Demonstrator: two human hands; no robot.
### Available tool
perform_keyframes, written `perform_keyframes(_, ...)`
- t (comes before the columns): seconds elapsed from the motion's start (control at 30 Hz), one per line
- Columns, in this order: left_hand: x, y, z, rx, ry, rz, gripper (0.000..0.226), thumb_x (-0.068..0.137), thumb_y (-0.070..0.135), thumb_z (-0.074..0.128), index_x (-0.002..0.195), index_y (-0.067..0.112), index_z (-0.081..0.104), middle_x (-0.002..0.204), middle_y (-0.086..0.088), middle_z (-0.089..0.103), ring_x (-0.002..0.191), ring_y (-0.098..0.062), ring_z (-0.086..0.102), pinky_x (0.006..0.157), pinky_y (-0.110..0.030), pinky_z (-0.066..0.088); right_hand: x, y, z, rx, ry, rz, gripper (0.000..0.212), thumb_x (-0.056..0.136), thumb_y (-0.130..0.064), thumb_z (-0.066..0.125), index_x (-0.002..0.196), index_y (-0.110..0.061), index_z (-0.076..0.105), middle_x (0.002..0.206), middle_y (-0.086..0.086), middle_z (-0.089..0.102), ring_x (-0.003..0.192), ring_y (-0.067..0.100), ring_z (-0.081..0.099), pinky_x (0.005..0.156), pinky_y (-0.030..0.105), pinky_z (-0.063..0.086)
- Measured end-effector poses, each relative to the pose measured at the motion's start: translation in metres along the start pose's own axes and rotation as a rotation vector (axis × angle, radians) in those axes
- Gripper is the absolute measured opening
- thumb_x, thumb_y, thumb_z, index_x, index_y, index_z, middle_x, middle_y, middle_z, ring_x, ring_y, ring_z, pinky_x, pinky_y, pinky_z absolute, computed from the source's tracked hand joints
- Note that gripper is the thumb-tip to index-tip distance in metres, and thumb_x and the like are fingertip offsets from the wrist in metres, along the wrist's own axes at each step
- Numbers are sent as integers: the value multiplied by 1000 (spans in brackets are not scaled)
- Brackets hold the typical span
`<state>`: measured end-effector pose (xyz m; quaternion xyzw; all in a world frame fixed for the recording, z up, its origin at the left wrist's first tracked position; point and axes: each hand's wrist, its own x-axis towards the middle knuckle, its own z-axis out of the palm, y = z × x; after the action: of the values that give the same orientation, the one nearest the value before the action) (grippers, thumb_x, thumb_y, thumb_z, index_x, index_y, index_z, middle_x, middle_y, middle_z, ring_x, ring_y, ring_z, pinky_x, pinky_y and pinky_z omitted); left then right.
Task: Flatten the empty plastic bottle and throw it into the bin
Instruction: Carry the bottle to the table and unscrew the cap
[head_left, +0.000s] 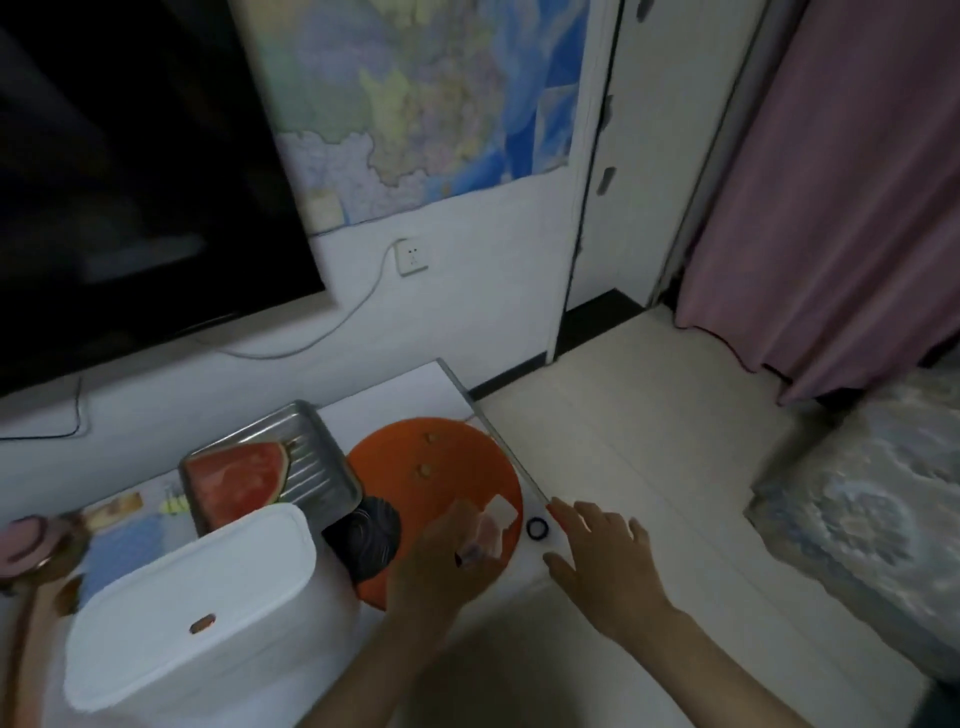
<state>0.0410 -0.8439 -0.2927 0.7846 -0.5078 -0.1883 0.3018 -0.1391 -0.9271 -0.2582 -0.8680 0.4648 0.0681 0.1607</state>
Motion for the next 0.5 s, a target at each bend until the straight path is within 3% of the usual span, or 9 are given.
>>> perform_keyframes(0.07, 27, -12, -13, 103, 40, -55, 27, 78, 40, 68, 99, 41, 51, 92, 13, 68, 87, -9, 66, 74, -32, 54, 44, -10, -6, -4, 14, -102, 58, 95, -50, 38, 145, -28, 17, 151, 1, 34, 137, 25, 33, 117, 52, 16)
perform_keyframes(0.13, 29, -19, -14, 78, 125, -176, 40, 73, 43, 69, 104, 42, 44, 86, 11, 69, 80, -15, 67, 64, -33, 53, 85, -23, -11, -21, -12, -216, 54, 94, -47, 42, 141, -27, 24, 144, 3, 43, 129, 27, 43, 113, 53, 25)
perform_keyframes(0.2, 36, -27, -11, 21, 235, -268, 49, 65, 53, 72, 104, 45, 43, 79, 15, 68, 74, -11, 65, 57, -28, 45, 128, -37, -15, -75, 76, -354, 54, 87, -40, 59, 133, -21, 37, 124, 10, 60, 105, 30, 62, 96, 51, 46)
perform_keyframes(0.27, 51, -34, -19, -89, 289, -344, 51, 58, 56, 76, 99, 50, 47, 80, 21, 68, 75, -2, 63, 60, -26, 45, 162, -57, -40, -59, 148, -480, 61, 70, -34, 79, 117, -17, 44, 97, 13, 71, 79, 29, 70, 69, 42, 56)
perform_keyframes(0.3, 61, -36, -22, -151, 305, -390, 52, 56, 53, 80, 98, 52, 49, 83, 21, 70, 78, -1, 64, 66, -27, 49, 180, -65, -51, -31, 98, -567, 60, 72, -34, 78, 117, -19, 41, 102, 14, 69, 86, 31, 69, 67, 37, 55)
perform_keyframes(0.37, 81, -41, -30, -295, 386, -458, 54, 54, 39, 88, 95, 50, 55, 87, 17, 72, 84, -4, 66, 75, -27, 53, 215, -75, -62, -53, -133, -721, 52, 91, -37, 52, 136, -22, 29, 137, 11, 50, 119, 30, 52, 85, 30, 45)
perform_keyframes(0.4, 88, -40, -30, -346, 431, -482, 54, 53, 30, 91, 93, 48, 59, 86, 16, 73, 84, -4, 67, 77, -23, 53, 231, -76, -60, -47, -181, -720, 55, 93, -42, 43, 141, -25, 23, 147, 7, 41, 127, 26, 44, 96, 31, 40)
perform_keyframes(0.5, 109, -40, -33, -427, 534, -500, 54, 53, 19, 92, 94, 42, 64, 91, 18, 72, 86, -1, 66, 73, -8, 47, 270, -76, -51, 44, -157, -677, 59, 92, -46, 45, 144, -29, 22, 148, 1, 39, 131, 24, 40, 110, 42, 34)
